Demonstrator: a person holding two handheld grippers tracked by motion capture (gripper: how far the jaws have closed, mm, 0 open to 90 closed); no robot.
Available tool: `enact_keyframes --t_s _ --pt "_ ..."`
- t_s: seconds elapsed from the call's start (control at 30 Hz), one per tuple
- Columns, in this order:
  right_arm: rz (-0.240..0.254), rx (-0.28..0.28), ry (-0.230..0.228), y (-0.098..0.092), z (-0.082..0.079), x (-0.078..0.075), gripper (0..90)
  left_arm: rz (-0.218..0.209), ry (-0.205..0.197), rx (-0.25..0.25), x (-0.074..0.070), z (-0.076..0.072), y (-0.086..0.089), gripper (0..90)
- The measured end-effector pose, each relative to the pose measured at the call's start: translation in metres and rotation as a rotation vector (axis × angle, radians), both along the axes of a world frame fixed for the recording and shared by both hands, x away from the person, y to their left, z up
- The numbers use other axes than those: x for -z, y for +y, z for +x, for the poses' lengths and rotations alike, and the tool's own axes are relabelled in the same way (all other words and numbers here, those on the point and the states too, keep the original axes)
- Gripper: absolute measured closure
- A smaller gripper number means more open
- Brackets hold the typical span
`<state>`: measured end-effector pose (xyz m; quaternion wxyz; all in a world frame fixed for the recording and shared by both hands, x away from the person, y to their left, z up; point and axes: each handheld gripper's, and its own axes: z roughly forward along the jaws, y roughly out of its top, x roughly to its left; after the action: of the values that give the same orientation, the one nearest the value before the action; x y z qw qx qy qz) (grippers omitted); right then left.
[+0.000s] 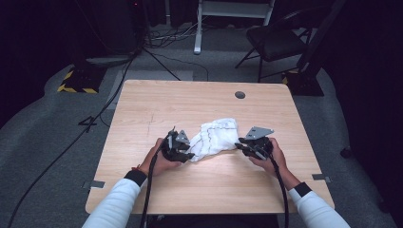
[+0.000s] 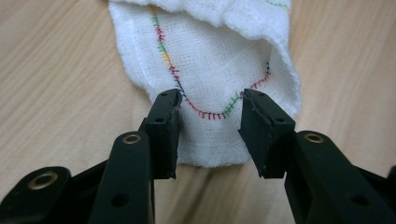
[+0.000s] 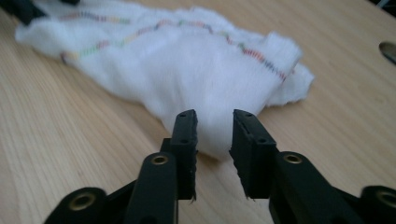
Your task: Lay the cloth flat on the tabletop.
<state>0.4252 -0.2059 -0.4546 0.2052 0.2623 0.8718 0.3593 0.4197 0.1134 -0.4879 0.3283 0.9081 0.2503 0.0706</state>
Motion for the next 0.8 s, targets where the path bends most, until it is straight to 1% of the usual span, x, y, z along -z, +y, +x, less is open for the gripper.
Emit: enact_keyframes --t_s 0.03,0.07,0.1,0.13,0.2,0.23,0.27,0.3,0.33,0.37,0.4,0.43,0.5,0.57,0.6,0.67,0.7,0.8 --pt "0.0 0.0 0.0 0.0 0.0 0.0 65.6 0.0 0.0 0.0 0.0 0.0 0.0 57.7" --pt "0.019 -0.022 -0.009 0.008 0.001 -0.008 60.7 -0.008 -0.001 0.01 0.001 -0.005 0.0 57.7" --pt "0.019 -0.022 -0.009 0.008 0.001 -0.008 60.7 -0.008 -0.001 0.01 0.001 -0.005 0.0 57.8" --pt "0.032 -0.028 -0.015 0.013 0.001 -0.011 58.1 -0.002 -0.005 0.012 0.0 -0.007 0.0 57.8" --pt "0.039 -0.054 -0.019 0.026 0.002 -0.013 56.2 -0.004 -0.005 0.02 0.0 -0.009 -0.001 59.2" --pt "0.028 -0.077 -0.013 0.042 0.003 -0.012 54.1 0.003 -0.011 0.035 0.0 -0.01 -0.001 62.6" --pt "0.021 -0.096 -0.006 0.051 0.003 -0.011 57.8 0.003 -0.016 0.047 0.0 -0.01 -0.001 65.4" --pt "0.013 -0.117 -0.001 0.059 0.003 -0.01 59.2 0.0 -0.017 0.052 0.001 -0.01 -0.001 67.0" --pt "0.013 -0.117 -0.001 0.059 0.003 -0.01 59.2 0.0 -0.017 0.052 0.001 -0.01 -0.001 68.6" --pt "-0.002 -0.136 0.001 0.077 0.004 -0.005 59.8 -0.008 -0.018 0.054 0.001 -0.009 0.0 70.1" --pt "-0.007 -0.137 0.004 0.085 0.005 -0.003 58.9 -0.008 -0.018 0.054 0.001 -0.009 0.0 71.9" --pt "-0.012 -0.132 0.01 0.093 0.007 0.0 57.9 -0.022 -0.01 0.045 0.002 -0.008 0.001 73.7" --pt "-0.038 -0.12 0.033 0.105 0.012 0.007 55.3 -0.028 -0.004 0.04 0.002 -0.007 0.002 76.1" --pt "-0.07 -0.087 0.029 0.112 0.016 0.013 55.3 -0.023 -0.002 0.039 0.001 -0.007 0.001 77.2" --pt "-0.08 -0.079 0.044 0.114 0.018 0.016 56.0 -0.017 -0.003 0.044 0.001 -0.007 0.001 78.0" --pt "-0.104 -0.061 0.045 0.116 0.022 0.019 62.3 -0.015 -0.007 0.044 0.001 -0.007 0.001 78.3" --pt "-0.104 -0.061 0.045 0.116 0.022 0.019 62.3 -0.012 -0.01 0.046 0.001 -0.008 0.0 78.3" --pt "-0.14 -0.062 0.043 0.114 0.023 0.024 75.2 -0.007 -0.016 0.049 0.001 -0.008 0.0 78.3"
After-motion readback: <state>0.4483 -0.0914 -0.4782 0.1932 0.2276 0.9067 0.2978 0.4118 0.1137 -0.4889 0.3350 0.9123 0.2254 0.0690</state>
